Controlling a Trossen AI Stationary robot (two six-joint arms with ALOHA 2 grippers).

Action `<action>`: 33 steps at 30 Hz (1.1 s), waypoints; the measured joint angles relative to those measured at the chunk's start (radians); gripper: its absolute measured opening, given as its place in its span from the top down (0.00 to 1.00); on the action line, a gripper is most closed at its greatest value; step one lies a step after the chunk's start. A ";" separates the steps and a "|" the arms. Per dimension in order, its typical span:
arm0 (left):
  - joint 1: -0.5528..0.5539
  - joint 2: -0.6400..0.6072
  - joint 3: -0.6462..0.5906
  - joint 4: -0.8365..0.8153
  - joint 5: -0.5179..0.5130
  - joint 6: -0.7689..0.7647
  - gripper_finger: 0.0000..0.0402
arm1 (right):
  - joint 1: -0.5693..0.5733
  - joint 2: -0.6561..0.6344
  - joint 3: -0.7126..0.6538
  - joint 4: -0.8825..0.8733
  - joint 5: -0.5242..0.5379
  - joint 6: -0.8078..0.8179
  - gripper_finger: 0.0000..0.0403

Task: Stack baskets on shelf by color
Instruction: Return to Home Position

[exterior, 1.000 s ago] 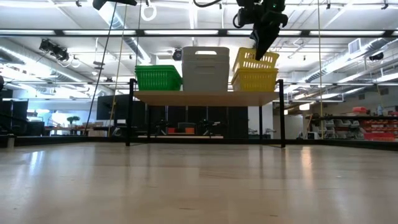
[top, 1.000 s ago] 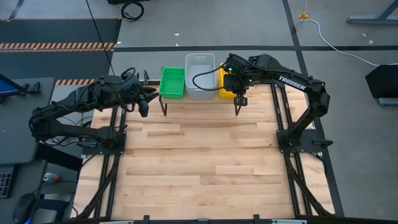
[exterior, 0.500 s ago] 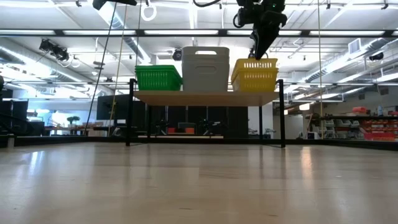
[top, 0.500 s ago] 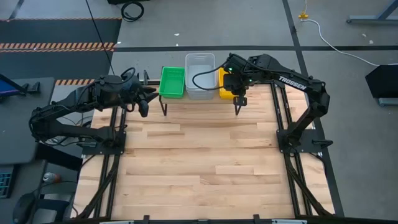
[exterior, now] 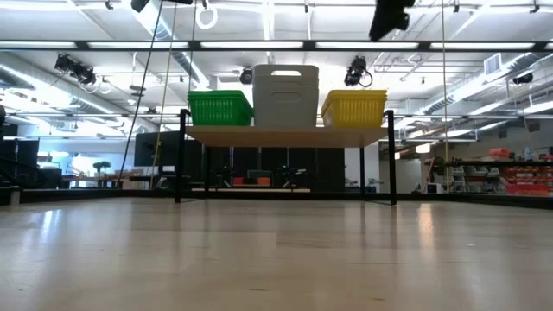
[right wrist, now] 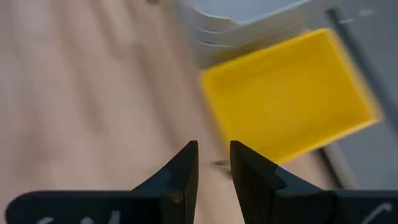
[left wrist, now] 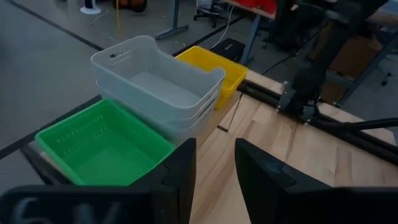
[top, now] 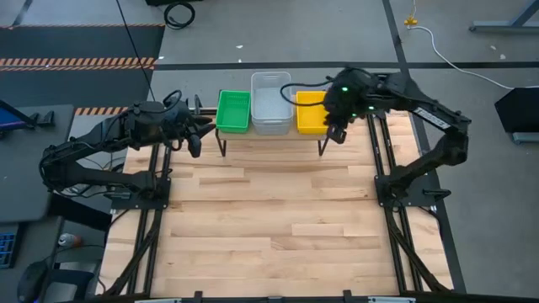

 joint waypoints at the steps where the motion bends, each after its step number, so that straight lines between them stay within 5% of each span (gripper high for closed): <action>1: 0.000 0.000 0.000 0.008 0.010 0.000 0.71 | 0.005 -0.015 0.000 0.000 -0.040 0.038 0.75; 8: -0.008 0.009 -0.014 0.276 0.219 0.032 0.71 | 0.076 -0.108 0.000 0.081 -0.134 0.208 0.76; 16: -0.043 -0.038 -0.126 0.392 0.168 -0.011 0.73 | 0.134 -0.251 -0.063 0.185 -0.032 0.304 0.80; 23: -0.117 -0.221 -0.360 0.561 0.079 -0.140 0.88 | 0.163 -0.499 -0.398 0.423 -0.032 0.469 0.87; 28: -0.155 -0.357 -0.429 0.521 0.000 -0.165 0.98 | 0.180 -0.693 -0.688 0.690 -0.017 0.610 0.95; 33: -0.177 -0.472 -0.454 0.425 -0.069 -0.184 0.97 | 0.199 -0.880 -0.916 0.765 0.053 0.715 0.98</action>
